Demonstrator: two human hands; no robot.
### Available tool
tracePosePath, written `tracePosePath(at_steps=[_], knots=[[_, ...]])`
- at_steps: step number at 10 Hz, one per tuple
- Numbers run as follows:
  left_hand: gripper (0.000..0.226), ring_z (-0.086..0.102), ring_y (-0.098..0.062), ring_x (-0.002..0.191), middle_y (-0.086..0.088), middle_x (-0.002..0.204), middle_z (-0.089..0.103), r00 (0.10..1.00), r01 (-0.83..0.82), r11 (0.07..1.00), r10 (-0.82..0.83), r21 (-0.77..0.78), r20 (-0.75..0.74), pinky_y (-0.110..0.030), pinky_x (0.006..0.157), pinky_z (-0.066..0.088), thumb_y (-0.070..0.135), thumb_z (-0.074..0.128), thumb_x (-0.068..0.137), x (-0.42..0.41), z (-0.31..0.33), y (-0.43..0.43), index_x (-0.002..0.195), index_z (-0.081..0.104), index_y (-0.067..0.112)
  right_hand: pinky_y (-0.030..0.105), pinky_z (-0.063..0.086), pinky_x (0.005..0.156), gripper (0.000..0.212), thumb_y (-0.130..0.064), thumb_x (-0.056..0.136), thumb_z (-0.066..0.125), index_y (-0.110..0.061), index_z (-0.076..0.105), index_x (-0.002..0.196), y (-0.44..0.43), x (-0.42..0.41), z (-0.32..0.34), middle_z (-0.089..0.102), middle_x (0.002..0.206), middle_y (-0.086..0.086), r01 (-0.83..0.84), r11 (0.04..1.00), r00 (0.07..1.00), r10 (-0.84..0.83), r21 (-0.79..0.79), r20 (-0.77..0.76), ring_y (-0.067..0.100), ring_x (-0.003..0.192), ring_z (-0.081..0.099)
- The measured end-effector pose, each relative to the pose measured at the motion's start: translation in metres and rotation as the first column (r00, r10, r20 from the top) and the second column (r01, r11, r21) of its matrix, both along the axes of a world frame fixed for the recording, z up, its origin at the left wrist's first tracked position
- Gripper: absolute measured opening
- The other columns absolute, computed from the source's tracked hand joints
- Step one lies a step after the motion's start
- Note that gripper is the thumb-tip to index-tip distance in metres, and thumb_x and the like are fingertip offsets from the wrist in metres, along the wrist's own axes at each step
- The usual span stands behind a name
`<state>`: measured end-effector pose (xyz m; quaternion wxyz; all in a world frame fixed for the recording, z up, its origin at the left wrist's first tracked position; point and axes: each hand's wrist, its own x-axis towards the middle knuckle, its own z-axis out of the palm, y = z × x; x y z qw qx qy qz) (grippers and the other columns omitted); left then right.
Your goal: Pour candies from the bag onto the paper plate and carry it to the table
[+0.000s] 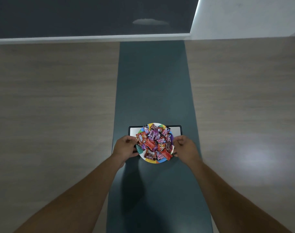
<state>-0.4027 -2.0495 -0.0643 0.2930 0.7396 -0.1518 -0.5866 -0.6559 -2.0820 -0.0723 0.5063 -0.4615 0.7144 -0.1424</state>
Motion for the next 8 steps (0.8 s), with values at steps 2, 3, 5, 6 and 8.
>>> tracePosePath(at_steps=[2,3,5,6,8], knots=[[0.020,0.079,-0.028,0.093,-0.016,0.116,0.078,0.997,-0.021,0.998,0.026,-0.062,0.072,-0.035,0.078,0.065,0.015,0.057,0.109,0.005,-0.003,0.007,0.120,0.069,0.005,0.029,0.060,0.071,0.026,-0.028,0.111,0.055,-0.012,0.075,0.118,0.009,-0.005,0.003,0.081,0.105,0.003,-0.030,0.999,0.994,0.025,-0.042,-0.105,0.023,0.096,0.077],[0.021,0.078,-0.028,0.095,-0.008,0.109,0.079,0.950,0.100,0.974,-0.032,-0.206,0.311,-0.045,0.086,0.067,0.022,0.055,0.110,0.005,-0.004,0.033,0.113,0.073,0.009,0.014,0.042,0.065,0.025,-0.026,0.110,0.057,-0.011,0.075,0.119,0.029,-0.013,0.004,0.076,0.106,0.000,-0.065,0.990,0.981,0.040,-0.124,-0.189,0.016,0.094,0.067],[0.050,0.043,-0.021,0.154,-0.003,0.164,0.048,0.550,0.675,0.716,-0.326,-0.178,0.769,-0.042,0.126,0.041,0.038,0.045,0.112,-0.005,-0.025,0.110,0.158,0.052,0.019,0.049,0.052,0.113,0.039,-0.023,0.109,0.059,-0.017,0.063,0.148,0.086,-0.030,-0.022,0.062,0.154,0.004,-0.349,0.883,0.890,0.209,-0.314,-0.405,0.030,0.144,0.055],[0.071,0.001,-0.022,0.169,0.002,0.183,0.007,0.339,0.760,0.649,-0.450,0.042,0.826,-0.049,0.136,0.013,0.049,0.032,0.112,-0.013,-0.042,0.135,0.174,0.013,0.020,0.051,0.028,0.135,0.061,-0.035,0.114,0.047,-0.022,0.033,0.171,0.106,-0.038,-0.034,0.028,0.180,-0.005,-0.521,0.819,0.779,0.342,-0.239,-0.526,0.020,0.169,0.021],[0.075,-0.006,-0.025,0.169,-0.002,0.183,-0.004,0.170,0.742,0.644,-0.449,0.186,0.878,-0.052,0.136,0.011,0.048,0.025,0.110,-0.025,-0.058,0.146,0.174,0.002,0.016,0.050,0.020,0.137,0.070,-0.040,0.113,0.034,-0.017,0.013,0.176,0.121,-0.031,-0.053,0.014,0.185,-0.001,-0.608,0.754,0.634,0.275,-0.247,-0.722,0.020,0.172,0.009]])
